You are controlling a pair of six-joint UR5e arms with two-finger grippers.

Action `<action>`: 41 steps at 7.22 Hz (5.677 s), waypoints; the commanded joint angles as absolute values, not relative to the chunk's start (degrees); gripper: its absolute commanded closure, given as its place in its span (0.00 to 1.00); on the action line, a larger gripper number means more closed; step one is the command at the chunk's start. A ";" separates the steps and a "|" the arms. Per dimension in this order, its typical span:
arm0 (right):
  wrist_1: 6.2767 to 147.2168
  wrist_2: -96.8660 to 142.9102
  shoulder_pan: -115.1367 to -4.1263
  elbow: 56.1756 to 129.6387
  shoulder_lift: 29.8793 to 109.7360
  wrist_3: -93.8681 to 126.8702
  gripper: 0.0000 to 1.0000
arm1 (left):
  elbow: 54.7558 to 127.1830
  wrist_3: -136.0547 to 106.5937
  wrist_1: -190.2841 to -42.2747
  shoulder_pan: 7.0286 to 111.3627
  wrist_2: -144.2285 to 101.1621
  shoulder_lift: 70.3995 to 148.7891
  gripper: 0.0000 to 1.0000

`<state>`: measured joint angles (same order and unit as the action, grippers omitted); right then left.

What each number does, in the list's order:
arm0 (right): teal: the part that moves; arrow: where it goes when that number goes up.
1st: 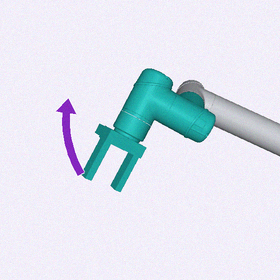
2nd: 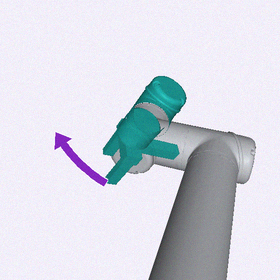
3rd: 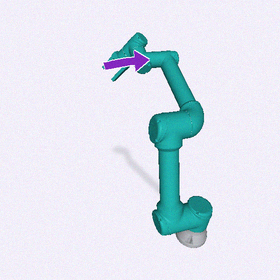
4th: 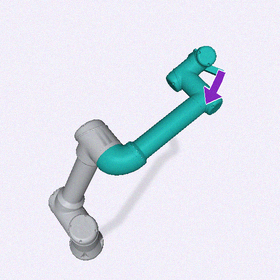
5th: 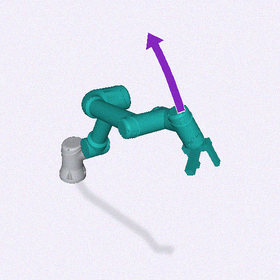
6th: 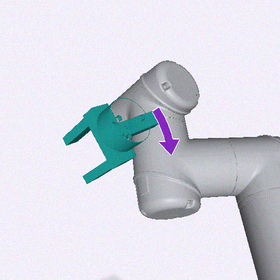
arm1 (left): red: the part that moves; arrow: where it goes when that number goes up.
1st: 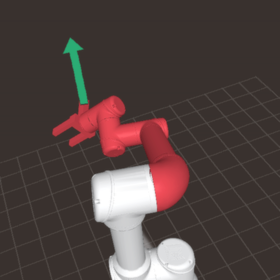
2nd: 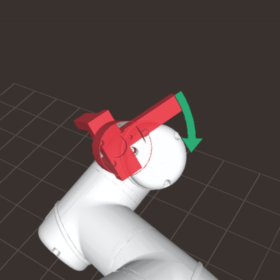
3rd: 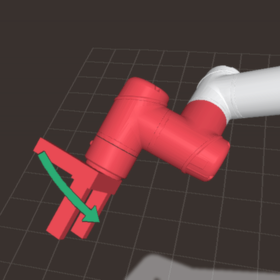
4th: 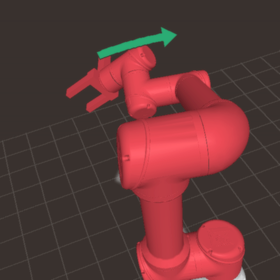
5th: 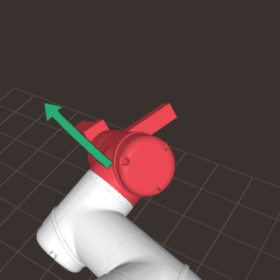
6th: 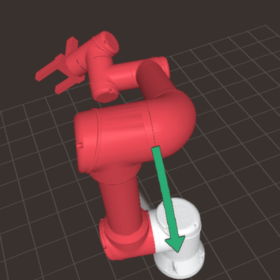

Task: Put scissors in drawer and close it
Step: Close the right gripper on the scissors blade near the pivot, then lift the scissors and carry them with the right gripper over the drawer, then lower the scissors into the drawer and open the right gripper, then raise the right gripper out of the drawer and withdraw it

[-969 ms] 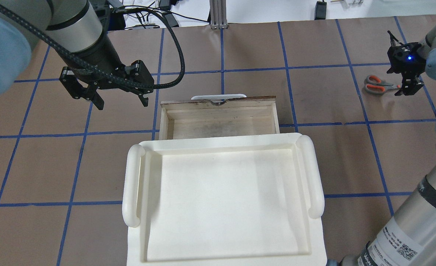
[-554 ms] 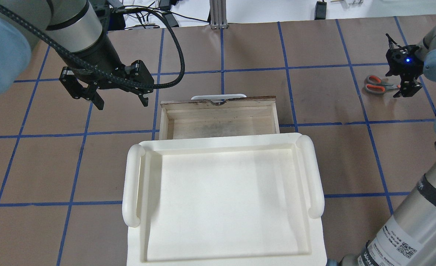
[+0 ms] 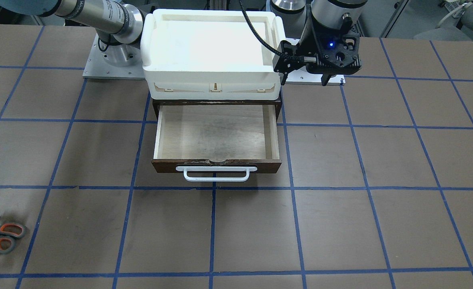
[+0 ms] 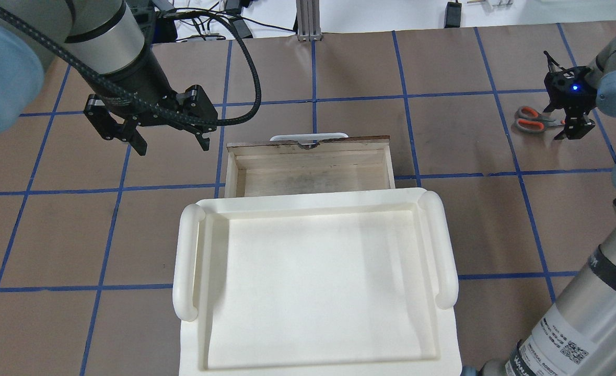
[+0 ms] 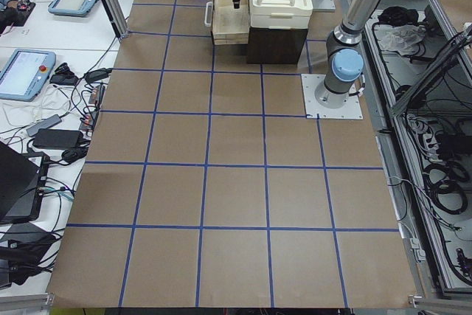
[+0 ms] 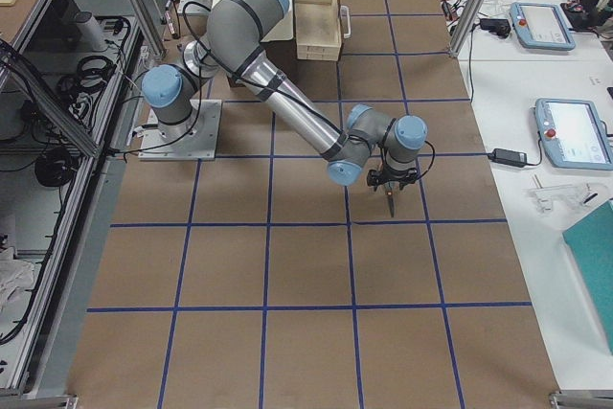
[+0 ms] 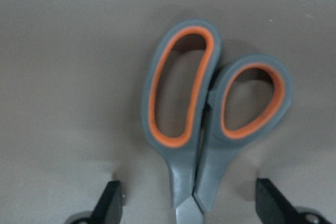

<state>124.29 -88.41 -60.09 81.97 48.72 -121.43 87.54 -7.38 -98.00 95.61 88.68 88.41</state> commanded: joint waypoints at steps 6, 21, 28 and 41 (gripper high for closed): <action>120.77 -90.35 -60.73 82.00 53.24 -123.23 1.00 | 87.54 -7.38 -98.00 95.54 88.68 88.42 0.00; 95.01 -87.99 -108.01 84.37 76.47 -78.04 1.00 | 87.54 -7.38 -98.26 95.54 88.68 88.42 0.00; 99.93 -86.31 -113.90 86.57 72.07 -72.69 1.00 | 87.45 -7.38 -98.26 95.54 88.68 88.42 0.00; 95.22 -86.04 -99.32 86.31 85.32 -10.05 0.00 | 87.45 -7.38 -98.26 95.45 88.68 88.42 0.00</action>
